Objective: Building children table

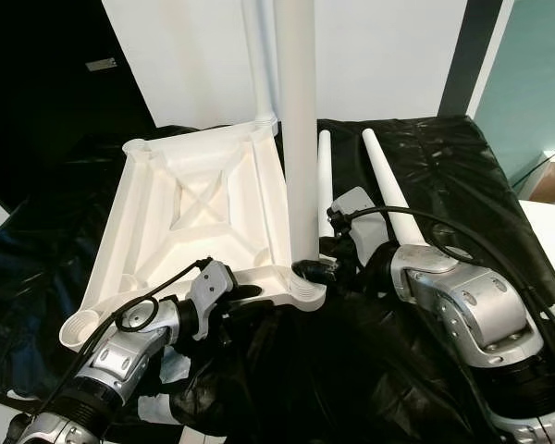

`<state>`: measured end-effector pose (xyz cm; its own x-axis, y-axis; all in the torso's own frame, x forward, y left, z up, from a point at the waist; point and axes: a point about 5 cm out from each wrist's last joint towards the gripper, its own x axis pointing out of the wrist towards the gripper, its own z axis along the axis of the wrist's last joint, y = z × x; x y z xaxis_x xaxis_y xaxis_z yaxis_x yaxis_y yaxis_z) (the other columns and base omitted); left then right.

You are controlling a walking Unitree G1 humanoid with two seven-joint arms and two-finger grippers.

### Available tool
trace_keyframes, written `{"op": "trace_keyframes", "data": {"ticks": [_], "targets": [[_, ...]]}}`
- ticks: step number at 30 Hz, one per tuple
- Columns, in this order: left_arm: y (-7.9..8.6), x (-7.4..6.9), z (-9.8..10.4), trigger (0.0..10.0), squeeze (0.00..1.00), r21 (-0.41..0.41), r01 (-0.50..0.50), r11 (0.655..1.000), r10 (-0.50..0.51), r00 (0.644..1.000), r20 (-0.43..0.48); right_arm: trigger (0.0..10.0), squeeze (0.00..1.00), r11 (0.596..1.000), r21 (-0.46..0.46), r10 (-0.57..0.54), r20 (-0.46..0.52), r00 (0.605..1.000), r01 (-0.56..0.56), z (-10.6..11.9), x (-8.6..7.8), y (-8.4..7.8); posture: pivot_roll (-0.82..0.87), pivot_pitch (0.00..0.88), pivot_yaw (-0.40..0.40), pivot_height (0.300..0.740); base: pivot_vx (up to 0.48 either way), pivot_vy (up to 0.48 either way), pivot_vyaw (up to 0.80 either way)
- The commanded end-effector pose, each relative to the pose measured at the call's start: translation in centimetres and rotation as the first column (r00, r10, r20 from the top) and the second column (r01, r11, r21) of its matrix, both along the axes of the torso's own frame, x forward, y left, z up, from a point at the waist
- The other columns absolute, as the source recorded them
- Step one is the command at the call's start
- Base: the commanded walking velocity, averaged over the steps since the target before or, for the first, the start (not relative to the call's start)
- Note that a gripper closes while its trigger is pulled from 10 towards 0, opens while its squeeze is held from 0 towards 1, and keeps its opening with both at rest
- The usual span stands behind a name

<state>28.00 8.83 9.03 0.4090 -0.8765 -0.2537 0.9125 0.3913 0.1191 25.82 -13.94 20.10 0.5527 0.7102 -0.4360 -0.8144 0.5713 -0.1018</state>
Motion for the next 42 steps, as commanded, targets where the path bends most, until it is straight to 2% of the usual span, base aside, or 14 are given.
{"op": "trace_keyframes", "data": {"ticks": [1, 5, 9, 12, 14, 21, 24, 26, 31, 40, 42], "targets": [[0.4, -0.3, -0.9, 10.0, 0.00, 0.023, -0.010, 1.000, 0.011, 0.999, -0.039, 10.0, 0.00, 0.990, -0.042, 0.131, -0.024, 0.991, -0.132, -0.8, -1.2, 0.9, -0.02, 0.000, 0.094, 0.740, 0.000, 0.000, 0.00], [0.4, -0.3, -0.9, 10.0, 0.00, 0.022, -0.010, 1.000, 0.011, 0.999, -0.037, 10.0, 0.00, 0.976, -0.092, 0.201, 0.026, 0.979, -0.197, -0.8, -1.6, 1.0, -0.02, 0.000, 0.094, 0.740, 0.000, 0.000, 0.00], [0.5, -0.3, -0.8, 10.0, 0.00, 0.024, -0.008, 1.000, 0.009, 0.999, -0.035, 10.0, 0.00, 0.975, -0.104, 0.202, 0.023, 0.979, -0.198, -1.1, -1.8, 0.8, -0.02, 0.000, 0.105, 0.740, 0.000, 0.000, 0.00], [0.6, -0.3, -0.8, 10.0, 0.00, 0.027, -0.005, 1.000, 0.006, 0.999, -0.033, 10.0, 0.00, 0.982, -0.102, 0.158, -0.014, 0.987, -0.159, -2.0, -1.8, 0.4, -0.02, 0.000, 0.107, 0.740, 0.000, 0.000, 0.00], [0.7, -0.3, -0.8, 10.0, 0.00, 0.031, -0.003, 1.000, 0.004, 0.999, -0.033, 10.0, 0.00, 0.994, -0.071, 0.073, -0.080, 0.994, -0.078, -3.2, -1.7, 0.1, -0.03, 0.000, 0.114, 0.740, 0.000, 0.000, 0.00], [0.8, -0.3, -0.8, 10.0, 0.00, 0.032, 0.001, 0.999, 0.000, 0.999, -0.032, 10.0, 0.00, 0.998, -0.051, 0.023, -0.088, 0.996, -0.028, -3.7, -1.3, 0.1, -0.03, 0.000, 0.119, 0.740, 0.000, 0.000, 0.00], [0.6, -0.1, -0.6, 10.0, 0.00, 0.034, 0.008, 0.999, -0.007, 1.000, -0.029, 10.0, 0.00, 0.990, -0.127, 0.063, 0.065, 0.996, -0.054, -3.6, -0.6, 0.1, -0.03, 0.000, 0.124, 0.740, 0.000, 0.000, 0.00], [0.6, -0.1, -0.6, 10.0, 0.00, 0.035, 0.009, 0.999, -0.008, 1.000, -0.029, 10.0, 0.00, 0.988, -0.141, 0.077, 0.083, 0.994, -0.065, -3.6, -0.5, 0.1, -0.03, 0.000, 0.126, 0.740, 0.000, 0.000, 0.00], [0.6, -0.1, -0.6, 10.0, 0.00, 0.037, 0.012, 0.999, -0.011, 1.000, -0.029, 10.0, 0.00, 0.974, -0.181, 0.151, 0.094, 0.984, -0.132, -3.9, -0.6, 0.5, -0.03, 0.000, 0.127, 0.740, 0.000, 0.000, 0.00], [0.8, -0.3, -0.7, 10.0, 0.00, 0.039, 0.006, 0.999, -0.005, 1.000, -0.030, 10.0, 0.00, 0.975, -0.201, 0.113, 0.075, 0.991, -0.096, -4.3, 0.2, 0.3, -0.02, 0.000, 0.127, 0.740, 0.000, 0.000, 0.00], [0.9, -0.3, -0.8, 10.0, 0.00, 0.041, 0.006, 0.999, -0.005, 0.999, -0.032, 10.0, 0.00, 0.973, -0.207, 0.124, 0.102, 0.987, -0.101, -4.4, 0.3, 0.2, -0.02, 0.000, 0.127, 0.740, 0.000, 0.000, 0.00]]}}
